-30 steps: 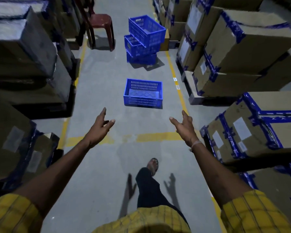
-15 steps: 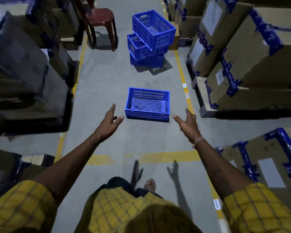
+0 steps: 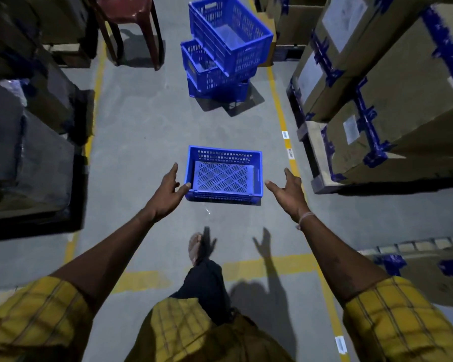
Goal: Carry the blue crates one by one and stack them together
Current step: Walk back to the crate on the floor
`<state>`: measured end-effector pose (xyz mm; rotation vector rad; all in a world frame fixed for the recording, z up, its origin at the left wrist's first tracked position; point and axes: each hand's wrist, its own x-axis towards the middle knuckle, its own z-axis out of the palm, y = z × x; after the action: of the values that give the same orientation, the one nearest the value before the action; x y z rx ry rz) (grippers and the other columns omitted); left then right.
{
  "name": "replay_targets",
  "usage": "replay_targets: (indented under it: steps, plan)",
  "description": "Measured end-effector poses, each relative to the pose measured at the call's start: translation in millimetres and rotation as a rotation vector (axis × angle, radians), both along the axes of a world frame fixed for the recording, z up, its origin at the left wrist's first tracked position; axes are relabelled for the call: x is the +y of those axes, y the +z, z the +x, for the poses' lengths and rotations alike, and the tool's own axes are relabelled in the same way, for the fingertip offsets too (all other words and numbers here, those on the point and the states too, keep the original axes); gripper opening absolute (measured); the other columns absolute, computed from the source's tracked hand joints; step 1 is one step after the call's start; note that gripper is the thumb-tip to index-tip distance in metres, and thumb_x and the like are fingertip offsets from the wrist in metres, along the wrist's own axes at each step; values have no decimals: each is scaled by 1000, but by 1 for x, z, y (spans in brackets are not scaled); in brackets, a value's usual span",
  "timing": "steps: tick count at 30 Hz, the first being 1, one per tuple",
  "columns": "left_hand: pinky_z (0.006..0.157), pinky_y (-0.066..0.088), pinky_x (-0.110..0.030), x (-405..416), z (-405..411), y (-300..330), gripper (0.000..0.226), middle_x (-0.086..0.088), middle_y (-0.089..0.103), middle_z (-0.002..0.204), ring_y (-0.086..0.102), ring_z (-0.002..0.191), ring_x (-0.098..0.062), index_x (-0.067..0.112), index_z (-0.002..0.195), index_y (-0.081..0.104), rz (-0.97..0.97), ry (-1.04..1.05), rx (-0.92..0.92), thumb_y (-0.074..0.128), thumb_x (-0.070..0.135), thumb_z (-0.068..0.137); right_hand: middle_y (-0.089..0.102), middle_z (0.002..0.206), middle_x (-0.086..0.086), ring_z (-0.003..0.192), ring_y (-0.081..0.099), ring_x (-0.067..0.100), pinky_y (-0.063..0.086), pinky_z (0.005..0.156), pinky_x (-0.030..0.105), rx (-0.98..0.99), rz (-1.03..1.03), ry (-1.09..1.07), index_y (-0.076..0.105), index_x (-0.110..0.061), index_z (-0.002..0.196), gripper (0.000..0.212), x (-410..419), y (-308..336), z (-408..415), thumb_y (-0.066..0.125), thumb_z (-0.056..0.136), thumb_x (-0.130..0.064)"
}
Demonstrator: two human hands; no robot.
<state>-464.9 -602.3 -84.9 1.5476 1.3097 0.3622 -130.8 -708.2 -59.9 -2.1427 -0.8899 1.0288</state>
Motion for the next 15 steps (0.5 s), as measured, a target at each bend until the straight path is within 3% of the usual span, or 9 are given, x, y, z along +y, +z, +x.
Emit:
replay_targets:
  steps: [6, 15]
  plan:
    - [113, 37, -36, 110, 24, -59, 81, 2, 12, 168, 41, 142, -22, 26, 162, 3, -35, -41, 68, 53, 43, 101, 22, 157, -1, 136, 43, 26, 39, 112, 43, -34, -53, -23, 21, -25, 157, 90, 99, -62, 29, 66, 85, -57]
    - [118, 32, -50, 228, 62, -233, 83, -8, 14, 167, 25, 150, -26, 16, 161, 4, 27, -128, 210, 53, 43, 100, 22, 157, 3, 146, 27, 27, 29, 115, 39, -102, -122, 30, 19, -23, 158, 86, 198, -238, 75, 66, 90, -47]
